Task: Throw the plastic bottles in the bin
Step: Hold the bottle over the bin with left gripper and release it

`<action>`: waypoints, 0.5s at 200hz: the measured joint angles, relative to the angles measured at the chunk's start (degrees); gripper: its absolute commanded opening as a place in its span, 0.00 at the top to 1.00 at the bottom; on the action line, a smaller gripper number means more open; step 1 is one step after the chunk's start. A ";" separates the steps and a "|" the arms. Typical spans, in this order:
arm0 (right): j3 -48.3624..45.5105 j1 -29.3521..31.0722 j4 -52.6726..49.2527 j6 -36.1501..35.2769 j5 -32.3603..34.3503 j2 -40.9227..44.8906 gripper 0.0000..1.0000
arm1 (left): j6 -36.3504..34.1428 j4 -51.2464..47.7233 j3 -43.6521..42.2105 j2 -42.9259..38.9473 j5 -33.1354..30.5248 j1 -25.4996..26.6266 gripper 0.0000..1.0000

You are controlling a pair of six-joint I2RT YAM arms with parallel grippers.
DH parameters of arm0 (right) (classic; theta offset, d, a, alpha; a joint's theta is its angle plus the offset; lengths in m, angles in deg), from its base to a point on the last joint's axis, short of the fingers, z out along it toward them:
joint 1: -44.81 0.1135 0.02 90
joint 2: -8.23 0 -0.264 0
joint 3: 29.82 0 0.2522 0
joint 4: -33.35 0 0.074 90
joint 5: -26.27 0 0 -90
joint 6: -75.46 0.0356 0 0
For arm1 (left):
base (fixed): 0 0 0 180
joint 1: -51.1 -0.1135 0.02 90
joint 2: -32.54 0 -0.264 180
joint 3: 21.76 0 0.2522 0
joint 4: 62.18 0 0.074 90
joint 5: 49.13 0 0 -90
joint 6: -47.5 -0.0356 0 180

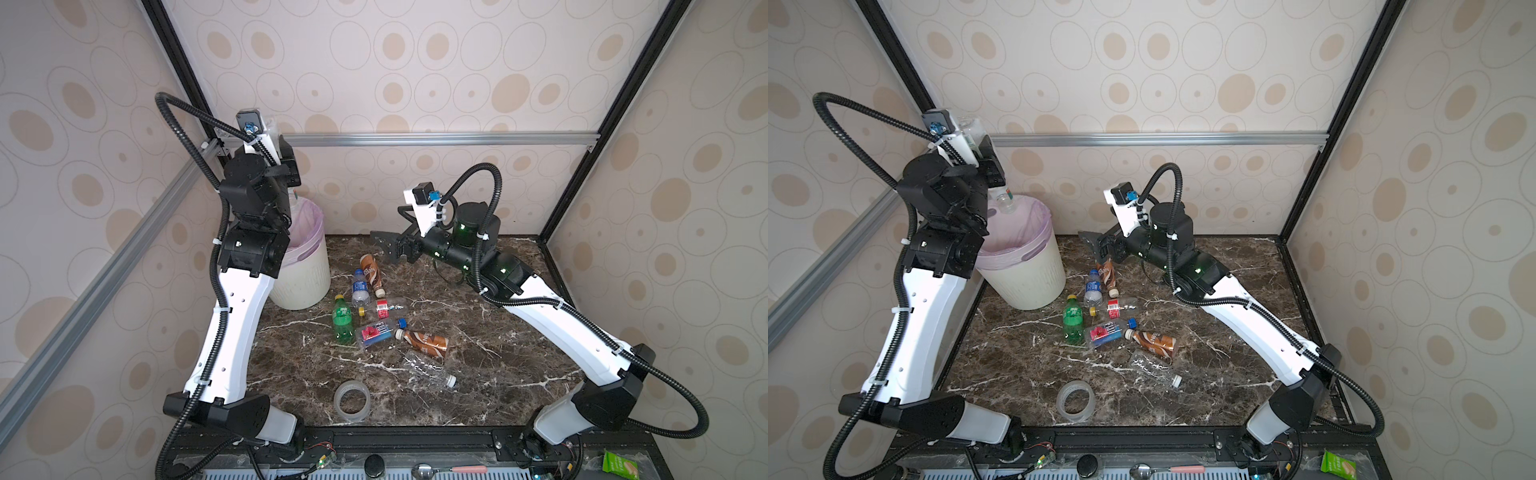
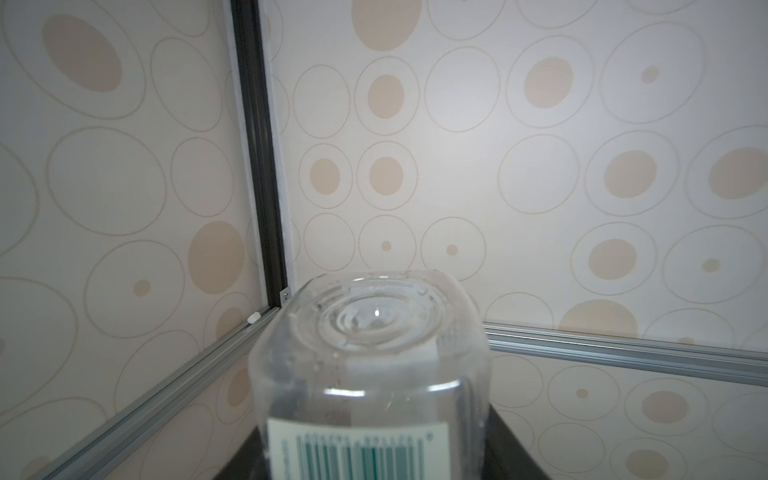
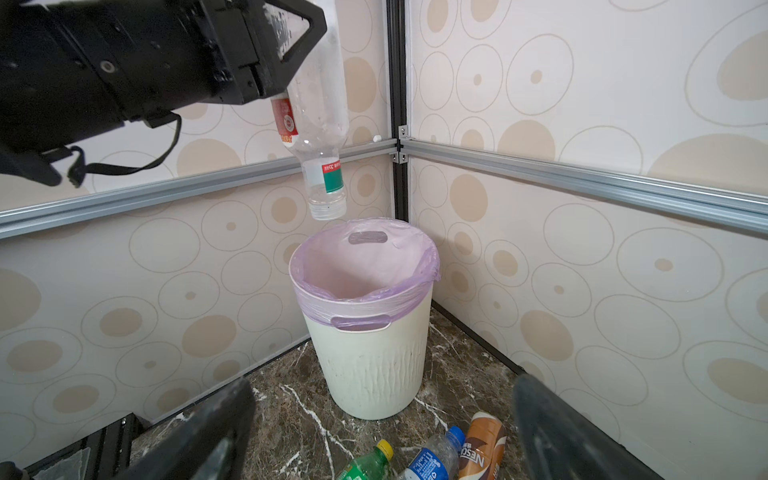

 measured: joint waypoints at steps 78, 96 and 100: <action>-3.69 -0.02 -1.18 -0.33 1.62 -0.04 0.00 | 7.82 -16.02 2.47 15.17 4.74 -3.52 0.01; -3.74 -0.02 -1.07 -0.22 2.05 -0.04 0.00 | 9.01 -15.50 0.52 10.97 8.26 -0.87 0.01; -3.80 -0.02 -1.03 -0.20 2.23 -0.04 0.00 | 9.22 -15.23 0.42 10.03 8.90 -0.39 0.01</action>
